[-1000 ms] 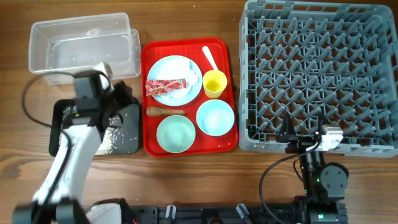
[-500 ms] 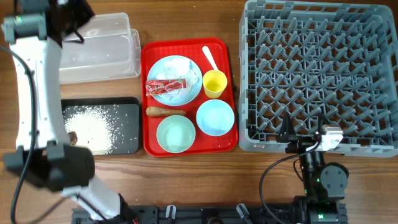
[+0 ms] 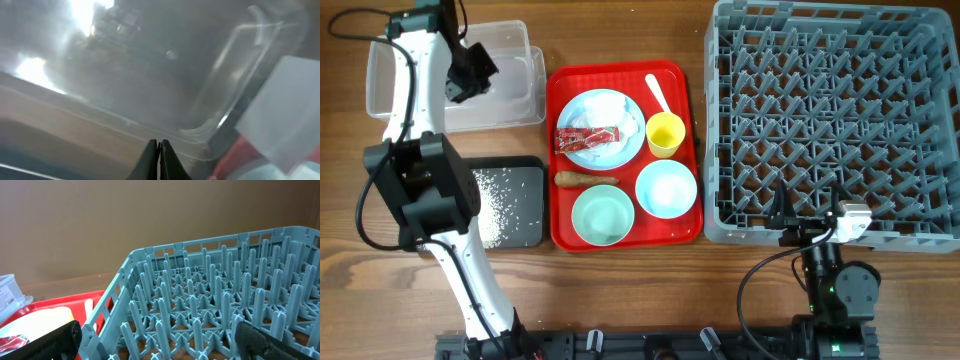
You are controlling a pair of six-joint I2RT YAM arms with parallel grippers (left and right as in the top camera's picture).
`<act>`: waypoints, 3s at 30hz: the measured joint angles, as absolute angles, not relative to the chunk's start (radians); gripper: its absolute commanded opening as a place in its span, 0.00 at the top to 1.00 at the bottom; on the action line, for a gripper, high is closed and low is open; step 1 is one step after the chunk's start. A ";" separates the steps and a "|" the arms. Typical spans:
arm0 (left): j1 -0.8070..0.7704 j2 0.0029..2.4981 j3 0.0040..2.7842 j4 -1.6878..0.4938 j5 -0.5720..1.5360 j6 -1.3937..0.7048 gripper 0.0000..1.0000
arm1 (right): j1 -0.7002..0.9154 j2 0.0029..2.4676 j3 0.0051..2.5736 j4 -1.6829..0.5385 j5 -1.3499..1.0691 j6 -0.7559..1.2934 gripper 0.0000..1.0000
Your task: Sort waste into correct bins and load items into the dishwasher rack
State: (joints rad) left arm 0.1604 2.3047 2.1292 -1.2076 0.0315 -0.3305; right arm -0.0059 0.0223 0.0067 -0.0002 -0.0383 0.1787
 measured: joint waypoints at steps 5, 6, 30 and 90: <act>0.160 2.305 2.074 -1.217 -0.003 -0.318 0.96 | -0.006 0.022 0.007 0.000 -0.038 0.179 0.00; 0.160 2.305 2.074 -1.219 -0.003 -0.315 0.96 | -0.006 0.022 0.007 0.000 -0.038 0.179 0.00; 0.068 2.305 2.073 -1.261 0.273 -0.251 0.96 | -0.006 0.022 0.007 0.000 -0.038 0.179 0.01; 0.197 2.455 2.091 -1.270 -0.059 0.014 0.96 | -0.006 0.022 0.007 0.000 -0.038 0.179 0.00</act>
